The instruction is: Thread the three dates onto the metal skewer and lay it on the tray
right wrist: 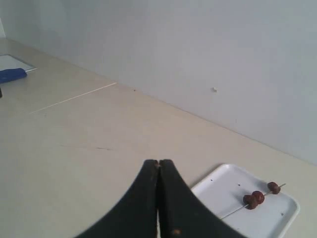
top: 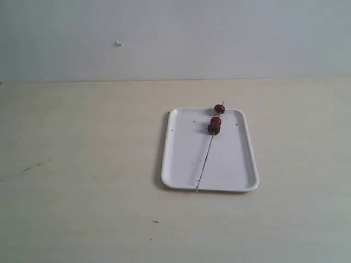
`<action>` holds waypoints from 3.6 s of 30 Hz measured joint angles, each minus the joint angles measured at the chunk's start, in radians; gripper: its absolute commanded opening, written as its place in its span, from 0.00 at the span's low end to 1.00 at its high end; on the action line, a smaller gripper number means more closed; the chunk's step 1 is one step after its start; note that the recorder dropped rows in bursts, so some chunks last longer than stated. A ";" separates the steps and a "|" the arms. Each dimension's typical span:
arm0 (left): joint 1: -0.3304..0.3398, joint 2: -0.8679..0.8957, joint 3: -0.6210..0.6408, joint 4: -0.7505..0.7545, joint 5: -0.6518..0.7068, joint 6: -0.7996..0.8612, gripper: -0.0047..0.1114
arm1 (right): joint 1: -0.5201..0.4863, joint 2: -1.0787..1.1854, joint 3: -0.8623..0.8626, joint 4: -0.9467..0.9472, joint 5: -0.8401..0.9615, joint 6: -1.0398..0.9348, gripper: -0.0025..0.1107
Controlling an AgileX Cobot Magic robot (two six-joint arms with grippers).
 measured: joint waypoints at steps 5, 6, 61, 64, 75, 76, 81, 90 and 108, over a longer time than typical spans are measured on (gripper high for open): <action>0.000 -0.143 0.055 0.002 -0.178 -0.078 0.04 | 0.000 0.000 0.000 0.000 0.000 0.000 0.02; 0.000 -0.166 0.065 0.004 -0.205 -0.086 0.04 | 0.000 0.000 0.000 0.000 0.000 0.000 0.02; 0.039 -0.218 0.264 1.651 -0.245 -1.428 0.04 | -0.111 -0.374 0.589 -1.048 -0.751 1.048 0.02; 0.039 -0.218 0.264 1.651 -0.245 -1.428 0.04 | -0.111 -0.374 0.649 -1.048 -0.754 1.050 0.02; 0.039 -0.218 0.264 1.651 -0.245 -1.428 0.04 | -0.111 -0.374 0.653 -1.048 -0.688 1.054 0.02; 0.039 -0.218 0.264 1.651 -0.245 -1.428 0.04 | -0.111 -0.374 0.653 -1.048 -0.688 1.054 0.02; 0.039 -0.218 0.264 1.651 -0.245 -1.428 0.04 | -0.111 -0.374 0.653 -1.048 -0.688 1.060 0.02; 0.039 -0.218 0.264 1.651 -0.245 -1.428 0.04 | -0.111 -0.374 0.653 -1.049 -0.688 1.063 0.02; 0.039 -0.218 0.264 1.651 -0.245 -1.428 0.04 | -0.111 -0.374 0.653 -1.049 -0.686 1.064 0.02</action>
